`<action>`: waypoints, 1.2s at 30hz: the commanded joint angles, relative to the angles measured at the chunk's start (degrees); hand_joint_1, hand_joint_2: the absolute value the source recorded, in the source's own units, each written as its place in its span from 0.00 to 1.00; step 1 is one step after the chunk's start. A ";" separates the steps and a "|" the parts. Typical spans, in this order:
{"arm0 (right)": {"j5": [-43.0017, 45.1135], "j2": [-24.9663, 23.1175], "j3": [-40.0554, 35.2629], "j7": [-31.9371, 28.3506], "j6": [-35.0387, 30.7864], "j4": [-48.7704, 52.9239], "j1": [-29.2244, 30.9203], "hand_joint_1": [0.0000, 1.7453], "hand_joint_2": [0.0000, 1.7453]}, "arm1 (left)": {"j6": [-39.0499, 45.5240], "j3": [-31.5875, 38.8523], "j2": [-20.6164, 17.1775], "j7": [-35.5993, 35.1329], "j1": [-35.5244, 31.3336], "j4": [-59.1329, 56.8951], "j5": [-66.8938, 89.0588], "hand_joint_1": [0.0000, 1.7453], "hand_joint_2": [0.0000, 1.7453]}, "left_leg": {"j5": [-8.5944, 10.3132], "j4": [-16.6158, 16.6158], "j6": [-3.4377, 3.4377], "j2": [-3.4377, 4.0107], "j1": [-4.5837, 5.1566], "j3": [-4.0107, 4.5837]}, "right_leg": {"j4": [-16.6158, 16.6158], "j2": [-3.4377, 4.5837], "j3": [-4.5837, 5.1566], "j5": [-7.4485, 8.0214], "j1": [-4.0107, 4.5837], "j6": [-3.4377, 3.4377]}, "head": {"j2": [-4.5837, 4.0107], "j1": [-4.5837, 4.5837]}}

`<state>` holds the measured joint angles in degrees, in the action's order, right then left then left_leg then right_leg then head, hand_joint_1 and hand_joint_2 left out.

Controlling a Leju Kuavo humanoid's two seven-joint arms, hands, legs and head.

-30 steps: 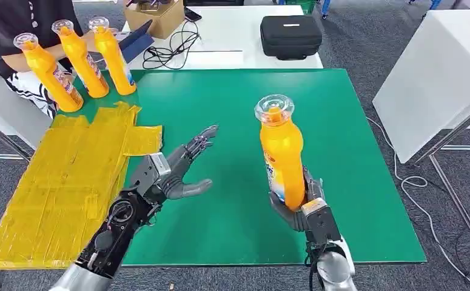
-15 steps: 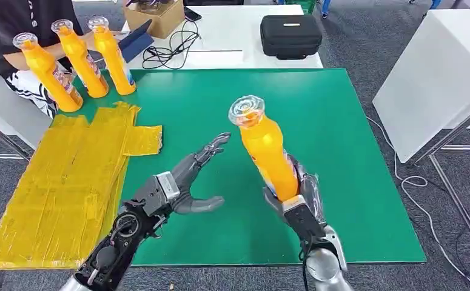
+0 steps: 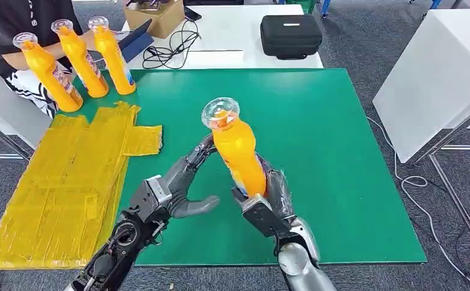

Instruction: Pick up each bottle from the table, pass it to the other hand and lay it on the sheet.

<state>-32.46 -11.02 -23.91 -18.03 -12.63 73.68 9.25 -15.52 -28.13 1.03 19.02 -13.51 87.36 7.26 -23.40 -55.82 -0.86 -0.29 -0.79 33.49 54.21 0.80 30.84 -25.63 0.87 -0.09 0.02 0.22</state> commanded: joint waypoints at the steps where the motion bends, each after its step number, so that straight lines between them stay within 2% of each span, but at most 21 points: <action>1: -2.13 -0.14 -11.36 0.14 1.71 -9.07 3.29 1.00 1.00 | -0.01 -2.48 -0.98 -1.06 -1.32 -0.54 -0.53 0.00 1.00 | -0.16 0.04 -0.01 0.15 0.02 -0.33 | -0.06 0.07 -0.31 -0.10 -0.02 0.13 | 0.00 0.02; 11: -1.42 -1.50 -15.16 0.07 2.20 -15.00 5.91 1.00 1.00 | 0.76 0.23 -0.84 -1.73 1.58 -0.09 -0.93 0.00 1.00 | -0.11 0.09 -0.01 0.17 0.04 -0.30 | -0.08 0.10 -0.24 -0.06 -0.04 0.11 | 0.00 0.02; 23: -1.09 -2.43 -16.05 -0.27 2.51 -17.24 7.66 1.00 1.00 | 1.18 1.53 -0.65 -1.47 3.00 1.60 -0.62 0.00 1.00 | -0.11 0.03 0.00 0.04 0.01 -0.24 | -0.05 -0.04 -0.24 -0.09 -0.01 0.11 | 0.00 0.00; 24: -0.96 -2.45 -16.03 -0.34 2.25 -17.36 7.84 1.00 1.00 | 1.21 1.46 -0.49 -1.38 3.25 1.99 -0.30 0.29 1.00 | -0.14 0.03 -0.01 0.06 0.03 -0.31 | -0.04 -0.03 -0.29 -0.13 -0.03 0.14 | 0.00 0.02; 25: -0.87 -2.44 -15.96 -0.35 2.15 -17.39 7.95 1.00 1.00 | 1.27 1.28 -0.44 -1.26 3.45 2.20 0.06 0.89 1.00 | -0.11 0.04 -0.01 0.05 0.04 -0.25 | -0.04 -0.03 -0.23 -0.10 -0.04 0.12 | 0.00 -0.02; 26: -0.87 -2.44 -15.96 -0.35 2.15 -17.39 7.95 1.00 1.00 | 1.27 1.28 -0.44 -1.26 3.45 2.20 0.06 0.89 1.00 | -0.07 0.04 0.00 0.03 0.01 -0.14 | -0.05 -0.02 -0.14 -0.06 -0.01 0.09 | 0.00 0.02; 27: -0.72 -2.38 -15.81 -0.33 1.98 -17.43 8.05 1.00 1.00 | 1.29 1.08 -0.36 -1.14 3.71 2.38 0.28 1.00 1.00 | -0.12 0.04 -0.01 0.03 0.03 -0.25 | -0.05 -0.05 -0.25 -0.11 -0.03 0.13 | 0.00 0.00; 36: -0.40 -1.47 -14.72 -0.40 0.29 -17.65 8.11 1.00 1.00 | 0.76 0.96 0.51 -0.54 3.22 2.18 0.49 1.00 1.00 | -0.10 0.04 -0.02 -0.08 0.04 -0.25 | -0.05 -0.16 -0.28 -0.13 -0.04 0.14 | 0.00 0.00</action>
<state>-32.24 -13.38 -35.82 -18.88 -12.24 61.26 14.72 -13.77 -23.91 0.35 18.34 -8.53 89.94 6.95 -23.39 -55.82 -0.85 -0.29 -0.79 33.50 54.21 0.80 30.87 -25.63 0.86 -0.09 0.02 0.22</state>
